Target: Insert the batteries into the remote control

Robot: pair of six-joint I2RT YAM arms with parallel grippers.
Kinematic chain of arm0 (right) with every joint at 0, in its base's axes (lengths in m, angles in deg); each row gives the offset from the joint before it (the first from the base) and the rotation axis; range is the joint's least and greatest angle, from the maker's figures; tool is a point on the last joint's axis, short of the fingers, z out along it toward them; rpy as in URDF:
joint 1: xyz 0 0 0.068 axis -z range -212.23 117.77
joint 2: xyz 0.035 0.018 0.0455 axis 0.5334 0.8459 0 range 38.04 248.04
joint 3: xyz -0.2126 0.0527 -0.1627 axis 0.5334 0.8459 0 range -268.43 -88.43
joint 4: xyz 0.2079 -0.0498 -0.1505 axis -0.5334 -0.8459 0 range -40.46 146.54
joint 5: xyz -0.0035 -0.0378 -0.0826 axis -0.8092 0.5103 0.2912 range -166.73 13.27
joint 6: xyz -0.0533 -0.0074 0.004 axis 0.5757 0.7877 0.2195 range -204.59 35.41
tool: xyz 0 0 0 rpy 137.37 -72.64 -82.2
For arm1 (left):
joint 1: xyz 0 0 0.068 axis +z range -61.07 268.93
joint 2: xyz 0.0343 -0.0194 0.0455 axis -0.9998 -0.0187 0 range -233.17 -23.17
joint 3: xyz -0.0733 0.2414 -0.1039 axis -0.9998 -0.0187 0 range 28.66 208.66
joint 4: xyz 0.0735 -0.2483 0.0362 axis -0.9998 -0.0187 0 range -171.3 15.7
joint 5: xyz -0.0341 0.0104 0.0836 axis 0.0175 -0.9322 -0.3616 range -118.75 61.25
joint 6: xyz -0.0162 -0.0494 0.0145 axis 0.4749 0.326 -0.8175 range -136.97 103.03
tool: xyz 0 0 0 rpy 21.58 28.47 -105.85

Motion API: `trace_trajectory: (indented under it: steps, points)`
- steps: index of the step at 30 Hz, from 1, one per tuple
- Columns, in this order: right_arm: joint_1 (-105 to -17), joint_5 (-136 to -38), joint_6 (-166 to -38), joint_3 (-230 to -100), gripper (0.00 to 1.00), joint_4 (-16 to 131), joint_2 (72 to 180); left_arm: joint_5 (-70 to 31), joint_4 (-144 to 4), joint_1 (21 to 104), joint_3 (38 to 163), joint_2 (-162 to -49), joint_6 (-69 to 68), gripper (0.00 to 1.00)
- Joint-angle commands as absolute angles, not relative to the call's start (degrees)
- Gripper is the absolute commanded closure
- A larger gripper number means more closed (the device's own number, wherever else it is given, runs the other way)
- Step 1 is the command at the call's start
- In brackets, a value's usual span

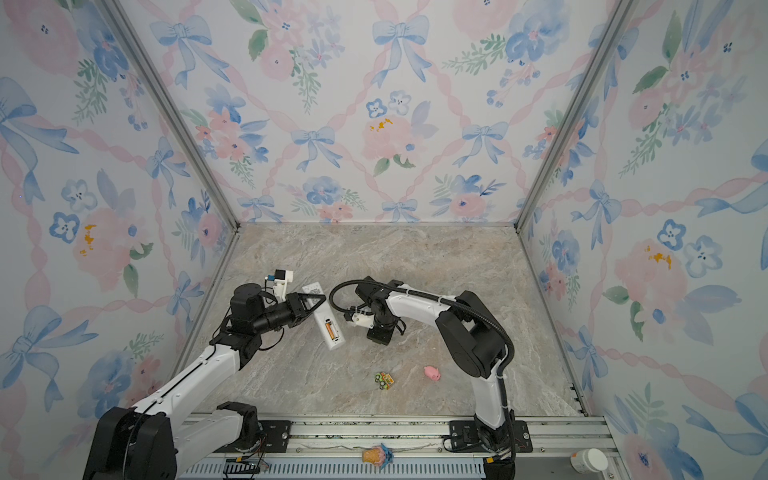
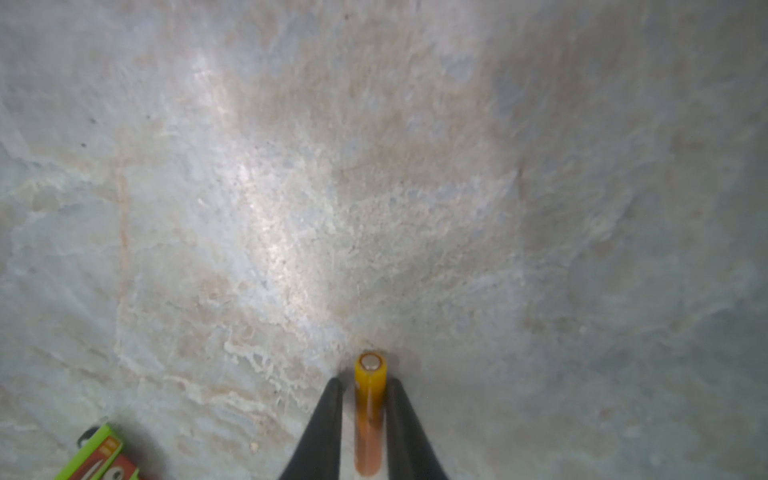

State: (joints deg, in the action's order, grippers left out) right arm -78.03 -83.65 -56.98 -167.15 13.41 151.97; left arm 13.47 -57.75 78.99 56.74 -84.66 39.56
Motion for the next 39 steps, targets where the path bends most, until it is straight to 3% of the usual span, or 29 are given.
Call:
trace_trajectory:
  steps: [1, 12, 19, 27, 39]
  points:
    - [-77.7, -83.5, -57.0, -165.4, 0.72, 12.8, 153.3, 14.2, -57.3, 79.4, 58.0, -84.6, 38.2, 1.0]
    - [-75.9, -86.9, -65.5, -164.3, 0.52, 15.9, 147.2, 13.2, -58.0, 79.6, 58.1, -84.5, 36.6, 1.0]
    - [-75.6, -85.3, -76.8, -164.0, 0.47, 14.6, 140.6, 10.3, -59.5, 79.5, 58.0, -83.2, 33.3, 1.0]
    - [-72.8, -80.1, -101.1, -171.3, 0.39, 3.3, 137.4, 7.1, -60.5, 79.6, 57.5, -82.3, 28.6, 1.0]
    - [-70.8, -86.8, -140.8, -184.5, 0.16, -5.6, 143.0, 6.7, -60.6, 79.7, 57.6, -83.5, 23.2, 1.0]
